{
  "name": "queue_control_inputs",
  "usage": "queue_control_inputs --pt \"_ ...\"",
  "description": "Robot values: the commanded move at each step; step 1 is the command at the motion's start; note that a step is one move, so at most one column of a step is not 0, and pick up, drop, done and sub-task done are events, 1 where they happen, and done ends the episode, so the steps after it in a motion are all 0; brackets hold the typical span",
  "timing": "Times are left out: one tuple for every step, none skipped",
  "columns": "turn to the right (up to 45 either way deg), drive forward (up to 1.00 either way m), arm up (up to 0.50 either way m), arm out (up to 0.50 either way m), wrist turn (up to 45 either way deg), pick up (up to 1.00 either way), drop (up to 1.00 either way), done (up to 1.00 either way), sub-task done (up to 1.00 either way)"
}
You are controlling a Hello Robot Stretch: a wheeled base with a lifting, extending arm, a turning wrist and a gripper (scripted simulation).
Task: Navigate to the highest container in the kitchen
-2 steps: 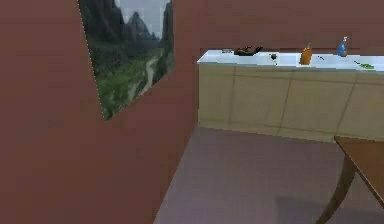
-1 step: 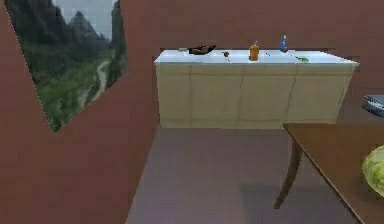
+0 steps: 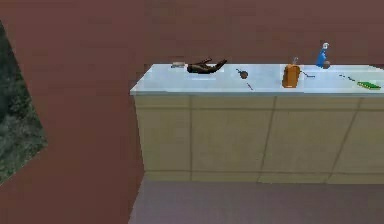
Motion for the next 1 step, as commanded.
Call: queue_control_inputs --pt "0.0 0.5 0.0 0.0 0.0 0.0 0.0 0.0 0.0"
